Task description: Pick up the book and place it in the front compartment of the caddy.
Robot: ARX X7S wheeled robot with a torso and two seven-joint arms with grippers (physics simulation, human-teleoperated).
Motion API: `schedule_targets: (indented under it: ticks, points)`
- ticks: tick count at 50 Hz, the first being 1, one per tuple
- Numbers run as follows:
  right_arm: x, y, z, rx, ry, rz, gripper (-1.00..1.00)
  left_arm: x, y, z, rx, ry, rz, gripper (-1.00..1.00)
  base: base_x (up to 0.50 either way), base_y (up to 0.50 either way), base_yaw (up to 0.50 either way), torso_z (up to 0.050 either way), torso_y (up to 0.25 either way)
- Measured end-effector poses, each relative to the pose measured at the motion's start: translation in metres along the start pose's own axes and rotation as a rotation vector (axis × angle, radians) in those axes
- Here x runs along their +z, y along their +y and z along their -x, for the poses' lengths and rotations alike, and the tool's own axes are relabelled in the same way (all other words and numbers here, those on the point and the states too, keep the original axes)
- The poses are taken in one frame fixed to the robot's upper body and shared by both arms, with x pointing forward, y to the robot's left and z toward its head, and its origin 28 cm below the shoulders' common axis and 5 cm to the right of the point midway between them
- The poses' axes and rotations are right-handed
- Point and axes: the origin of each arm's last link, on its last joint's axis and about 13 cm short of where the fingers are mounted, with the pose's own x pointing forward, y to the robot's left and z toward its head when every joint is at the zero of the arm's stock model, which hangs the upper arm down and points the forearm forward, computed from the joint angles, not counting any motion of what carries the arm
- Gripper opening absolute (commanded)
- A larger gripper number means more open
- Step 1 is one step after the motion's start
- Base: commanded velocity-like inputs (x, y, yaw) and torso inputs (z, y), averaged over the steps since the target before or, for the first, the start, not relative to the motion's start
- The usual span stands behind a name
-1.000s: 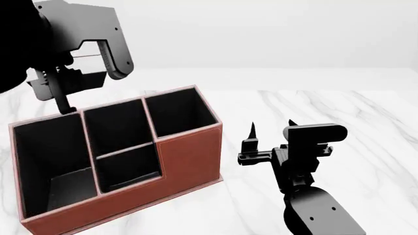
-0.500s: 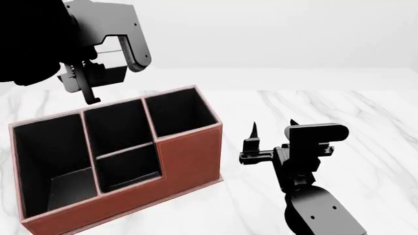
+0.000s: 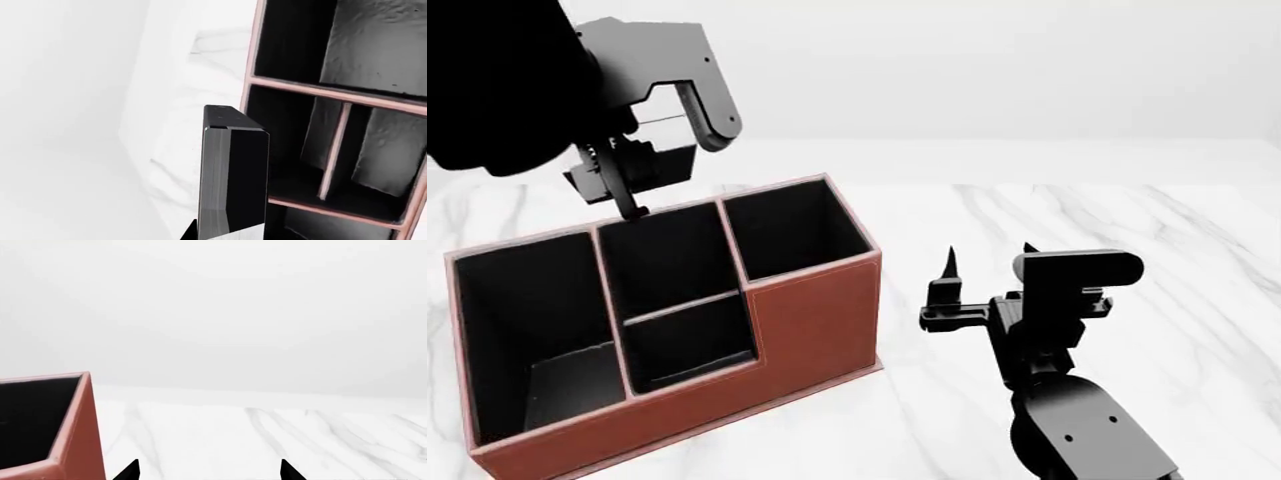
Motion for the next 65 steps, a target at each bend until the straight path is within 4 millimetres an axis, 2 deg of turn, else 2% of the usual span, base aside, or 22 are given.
schedule_targets:
  ticks: [17, 42, 65]
  points:
    - [-0.002, 0.000, -0.001, -0.005, 0.005, -0.001, 1.00, -0.001, -0.003, -0.011, -0.051, -0.028, 0.036, -1.00, 0.00, 0.00, 0.00, 0.001, 0.002]
    - [-0.002, 0.000, -0.001, -0.004, 0.004, 0.002, 1.00, 0.000, -0.007, 0.005, -0.134, -0.015, 0.079, -1.00, 0.00, 0.00, 0.00, 0.000, 0.001]
    - [-0.003, 0.001, -0.002, -0.004, 0.007, 0.002, 1.00, 0.000, -0.008, 0.000, -0.165, -0.019, 0.085, -1.00, 0.00, 0.00, 0.00, 0.000, 0.001]
